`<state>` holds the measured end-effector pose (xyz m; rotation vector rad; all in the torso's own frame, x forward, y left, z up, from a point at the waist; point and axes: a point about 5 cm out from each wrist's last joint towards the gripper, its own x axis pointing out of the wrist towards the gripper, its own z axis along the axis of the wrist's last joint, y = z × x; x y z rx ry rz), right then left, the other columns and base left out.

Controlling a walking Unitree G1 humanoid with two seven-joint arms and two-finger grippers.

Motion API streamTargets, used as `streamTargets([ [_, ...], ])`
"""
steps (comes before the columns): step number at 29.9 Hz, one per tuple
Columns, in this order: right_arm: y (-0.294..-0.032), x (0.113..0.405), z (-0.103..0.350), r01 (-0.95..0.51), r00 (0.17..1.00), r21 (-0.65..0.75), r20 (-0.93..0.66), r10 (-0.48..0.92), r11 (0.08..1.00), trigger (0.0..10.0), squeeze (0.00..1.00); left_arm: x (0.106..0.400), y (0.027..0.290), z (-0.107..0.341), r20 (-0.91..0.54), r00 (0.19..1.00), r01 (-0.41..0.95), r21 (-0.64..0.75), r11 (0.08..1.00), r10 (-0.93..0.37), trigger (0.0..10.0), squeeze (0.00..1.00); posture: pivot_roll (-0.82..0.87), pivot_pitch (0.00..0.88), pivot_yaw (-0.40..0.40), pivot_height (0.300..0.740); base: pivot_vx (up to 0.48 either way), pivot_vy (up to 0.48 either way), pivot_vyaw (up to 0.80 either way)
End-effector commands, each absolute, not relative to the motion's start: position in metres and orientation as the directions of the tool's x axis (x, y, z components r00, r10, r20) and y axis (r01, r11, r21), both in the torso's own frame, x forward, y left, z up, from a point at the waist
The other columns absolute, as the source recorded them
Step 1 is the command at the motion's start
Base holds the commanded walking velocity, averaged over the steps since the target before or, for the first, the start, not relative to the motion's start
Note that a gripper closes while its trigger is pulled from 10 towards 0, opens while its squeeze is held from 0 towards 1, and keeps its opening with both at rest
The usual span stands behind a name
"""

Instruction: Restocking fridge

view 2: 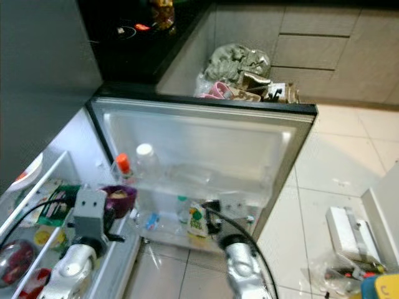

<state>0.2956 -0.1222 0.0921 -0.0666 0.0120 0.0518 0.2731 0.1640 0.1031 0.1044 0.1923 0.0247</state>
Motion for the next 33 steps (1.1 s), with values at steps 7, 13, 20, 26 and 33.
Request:
streamTargets([
  [7, -0.115, 0.292, 0.088, -0.078, 0.997, -0.051, -0.030, 0.077, 0.996, 10.0, 0.00, 0.272, 0.168, 0.105, -0.177, 0.983, -0.034, 0.106, 0.994, 0.053, 10.0, 0.00, -0.01, 0.176, 0.070, 0.710, 0.000, 0.000, 0.00],
  [13, -0.108, 0.291, 0.087, -0.141, 0.989, -0.058, -0.040, 0.139, 0.988, 10.0, 0.00, 0.272, 0.169, 0.104, -0.180, 0.982, -0.039, 0.107, 0.993, 0.058, 10.0, 0.00, -0.01, 0.176, 0.070, 0.710, 0.000, 0.000, 0.00],
  [20, -0.110, 0.292, 0.089, -0.115, 0.993, -0.069, -0.027, 0.113, 0.991, 10.0, 0.00, 0.272, 0.169, 0.103, -0.185, 0.981, -0.041, 0.101, 0.994, 0.059, 10.0, 0.00, -0.01, 0.176, 0.070, 0.710, 0.000, 0.000, 0.43],
  [26, -0.123, 0.296, 0.088, -0.032, 0.999, -0.093, -0.037, 0.029, 0.995, 10.0, 0.00, 0.271, 0.168, 0.102, -0.187, 0.981, -0.035, 0.097, 0.995, 0.052, 10.0, 0.00, -0.01, 0.177, 0.071, 0.710, 0.000, 0.000, 0.80],
  [33, -0.130, 0.296, 0.085, 0.016, 0.998, -0.130, -0.057, -0.023, 0.991, 10.0, 0.00, 0.271, 0.167, 0.102, -0.192, 0.980, -0.028, 0.095, 0.995, 0.046, 10.0, 0.00, -0.01, 0.177, 0.070, 0.710, 0.000, 0.000, 0.80],
])
